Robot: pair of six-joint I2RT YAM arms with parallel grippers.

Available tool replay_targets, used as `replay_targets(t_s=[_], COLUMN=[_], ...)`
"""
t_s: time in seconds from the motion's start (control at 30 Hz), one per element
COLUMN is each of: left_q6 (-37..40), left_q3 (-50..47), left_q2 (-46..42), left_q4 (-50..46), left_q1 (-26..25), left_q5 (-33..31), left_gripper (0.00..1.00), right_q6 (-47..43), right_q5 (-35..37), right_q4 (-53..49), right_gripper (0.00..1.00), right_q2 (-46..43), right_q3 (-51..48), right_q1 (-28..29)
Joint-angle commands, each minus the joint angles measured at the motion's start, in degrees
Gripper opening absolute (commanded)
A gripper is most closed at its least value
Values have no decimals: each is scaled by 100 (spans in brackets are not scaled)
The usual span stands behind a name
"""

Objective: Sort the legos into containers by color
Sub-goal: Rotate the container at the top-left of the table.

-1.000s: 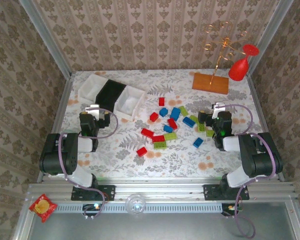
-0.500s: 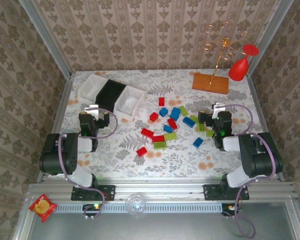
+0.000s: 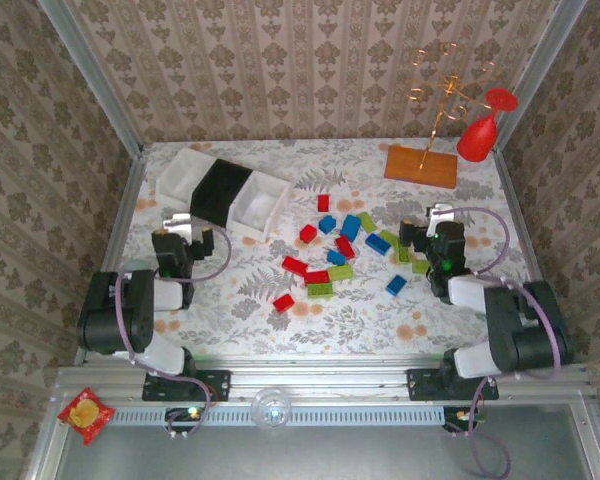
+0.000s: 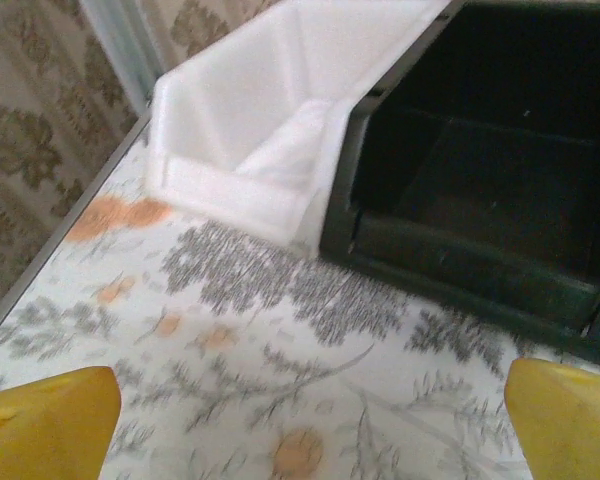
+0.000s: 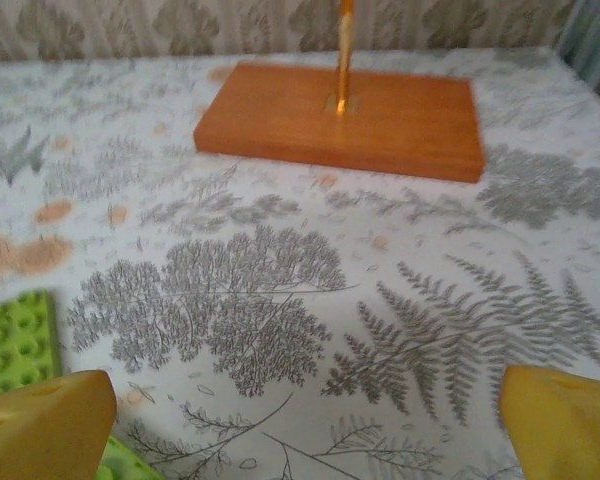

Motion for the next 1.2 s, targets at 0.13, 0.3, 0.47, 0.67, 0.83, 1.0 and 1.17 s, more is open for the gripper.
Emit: replay_targets(t_s=[0.13,0.3,0.47,0.67,0.83,1.0,1.17], left_q6=[-917,-1076,-410,-240,-67,-46,-48], left_q3=[638,1192,2378,3600,4430,5091,5764], left_q2=[-2073,-2046,-1284,-187,655,1360,2039], left_q4=[-2375,-3093,-4641,-5912,-6767,-7142,-7412], left_q1=[137,-105,-908,-1093,-1138,-1155,-1181], left_q5=[360,1922,1554,1458,1382,1420,1082], left_gripper=[100,100,99,94,86,82,71], right_q6=[2331,2474,1714,1170,1187,1198,1254], right_q5=[-88,-910,-1133,-1077,-1088,-906,-825], right_q4=[-2370,-3035,-3279,-2693,-2207,-2205,-2181], right_gripper=[99,96,95,94,94,95,95], right_q2=[-2658,-2844,-1947,-829,-577,-635,-733], right_q3=[283,554,1264,1522,1273,1146,1050], right_q1=[-165,672,2042,3259,3484,3487,3486])
